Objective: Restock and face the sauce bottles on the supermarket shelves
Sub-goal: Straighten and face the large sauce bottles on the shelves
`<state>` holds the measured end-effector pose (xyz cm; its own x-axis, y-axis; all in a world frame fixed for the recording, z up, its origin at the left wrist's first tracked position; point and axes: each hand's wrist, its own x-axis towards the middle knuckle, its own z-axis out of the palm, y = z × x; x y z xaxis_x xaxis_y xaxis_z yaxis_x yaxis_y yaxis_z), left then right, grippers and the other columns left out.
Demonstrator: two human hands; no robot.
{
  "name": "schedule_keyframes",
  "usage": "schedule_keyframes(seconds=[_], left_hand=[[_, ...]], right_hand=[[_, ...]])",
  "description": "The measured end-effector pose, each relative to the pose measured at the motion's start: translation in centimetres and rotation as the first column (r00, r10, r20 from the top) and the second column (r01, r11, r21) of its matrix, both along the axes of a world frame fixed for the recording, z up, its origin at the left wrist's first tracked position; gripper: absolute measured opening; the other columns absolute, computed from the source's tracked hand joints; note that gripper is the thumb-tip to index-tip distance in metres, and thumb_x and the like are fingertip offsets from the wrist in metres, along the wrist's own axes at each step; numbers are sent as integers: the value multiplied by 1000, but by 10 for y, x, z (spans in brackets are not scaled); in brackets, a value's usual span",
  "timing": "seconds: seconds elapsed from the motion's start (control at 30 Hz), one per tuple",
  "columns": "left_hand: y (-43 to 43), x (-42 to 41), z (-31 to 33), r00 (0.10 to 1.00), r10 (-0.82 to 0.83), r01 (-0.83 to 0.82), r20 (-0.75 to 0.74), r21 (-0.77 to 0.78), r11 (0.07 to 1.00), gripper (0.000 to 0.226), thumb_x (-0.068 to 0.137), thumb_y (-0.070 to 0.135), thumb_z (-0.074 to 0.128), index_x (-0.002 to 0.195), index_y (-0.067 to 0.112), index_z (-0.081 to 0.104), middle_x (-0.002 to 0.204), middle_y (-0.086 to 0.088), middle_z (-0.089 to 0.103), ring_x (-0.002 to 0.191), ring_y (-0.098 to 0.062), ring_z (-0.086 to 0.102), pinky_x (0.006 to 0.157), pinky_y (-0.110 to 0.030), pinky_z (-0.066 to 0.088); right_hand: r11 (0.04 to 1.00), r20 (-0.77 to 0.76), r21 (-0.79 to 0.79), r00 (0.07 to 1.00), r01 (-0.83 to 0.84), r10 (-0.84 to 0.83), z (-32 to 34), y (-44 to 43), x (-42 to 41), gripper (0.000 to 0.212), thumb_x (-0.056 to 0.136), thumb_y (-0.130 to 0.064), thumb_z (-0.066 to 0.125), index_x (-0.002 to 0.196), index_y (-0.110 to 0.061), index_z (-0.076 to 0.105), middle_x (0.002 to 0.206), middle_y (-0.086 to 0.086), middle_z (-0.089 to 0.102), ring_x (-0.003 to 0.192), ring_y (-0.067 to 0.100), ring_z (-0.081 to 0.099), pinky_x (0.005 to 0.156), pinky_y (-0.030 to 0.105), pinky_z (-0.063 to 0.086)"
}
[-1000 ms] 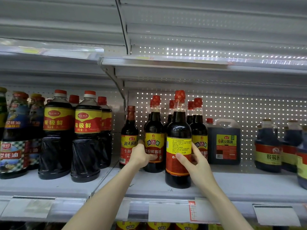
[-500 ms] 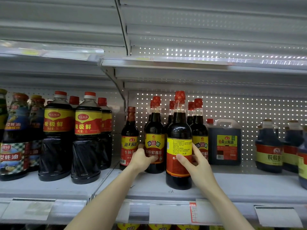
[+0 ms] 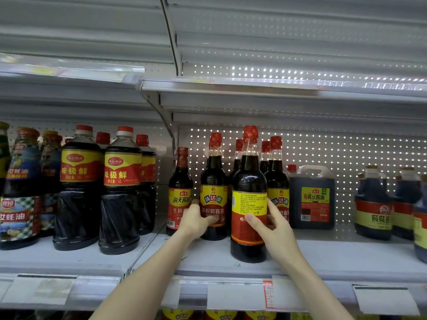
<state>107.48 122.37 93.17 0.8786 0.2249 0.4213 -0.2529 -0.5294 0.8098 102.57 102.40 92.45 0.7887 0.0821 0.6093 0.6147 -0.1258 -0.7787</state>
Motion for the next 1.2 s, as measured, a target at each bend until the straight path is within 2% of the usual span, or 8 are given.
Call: schedule_keyframes(seconds=[0.2,0.57,0.77,0.87,0.93,1.03,1.13,1.2], left_hand=[[0,0,1,1000,9,-9,1,2,1000,60,84,18,73,134,11,42,129,-8,58,120,-26,54,101,-41,46],[3,2,0,1000,16,-17,15,14,1000,58,81,21,75,130,11,45,125,-7,61,115,-25,57,95,-37,48],[3,-7,8,999,-23,23,-25,9,1000,54,82,24,74,128,8,51,122,-6,63,111,-23,60,90,-32,49],[3,-25,17,1000,-27,27,-17,32,999,44,90,30,64,126,8,55,123,-5,63,109,-21,60,91,-33,50],[1,-41,20,997,-71,71,-7,23,997,42,94,35,57,127,8,54,124,-5,61,109,-19,58,92,-35,51],[-6,-65,23,964,-260,254,-49,-103,962,51,98,44,45,137,12,47,135,-5,55,118,-19,55,95,-38,50],[-13,-80,23,921,-381,360,-85,-191,913,56,99,50,36,147,21,35,148,-3,43,131,-22,45,103,-44,40],[-16,-85,21,898,-430,405,-89,-212,889,54,99,51,33,147,27,33,151,-1,39,135,-21,41,109,-46,34]], right_hand=[[1000,2,-3,1000,-13,13,0,0,1,63,73,-50,64,131,-44,41,121,-21,57,110,-1,52,78,14,43],[1000,15,7,1000,-23,23,0,-1,2,69,75,-47,65,139,-35,42,123,-20,58,112,-2,53,77,12,45],[999,-61,31,998,11,-9,1,-1,1,50,81,-36,70,120,-34,39,106,-18,52,99,3,52,72,15,43],[999,-98,36,995,3,1,3,-3,0,51,81,-35,71,121,-28,39,111,-9,54,97,5,54,71,15,43],[999,-127,34,991,-25,29,4,-3,-1,53,83,-33,69,126,-23,41,118,-4,54,105,11,54,73,17,45],[993,-187,46,975,-110,117,8,-5,-4,54,86,-30,66,133,-18,42,124,0,56,113,16,54,87,27,47],[969,-277,97,929,-227,245,10,-5,-4,62,79,-37,67,134,-22,44,131,1,57,120,20,54,102,40,44],[941,-334,139,880,-309,338,10,-4,-6,54,80,-37,64,131,-29,48,129,-2,58,121,20,53,103,40,43]])
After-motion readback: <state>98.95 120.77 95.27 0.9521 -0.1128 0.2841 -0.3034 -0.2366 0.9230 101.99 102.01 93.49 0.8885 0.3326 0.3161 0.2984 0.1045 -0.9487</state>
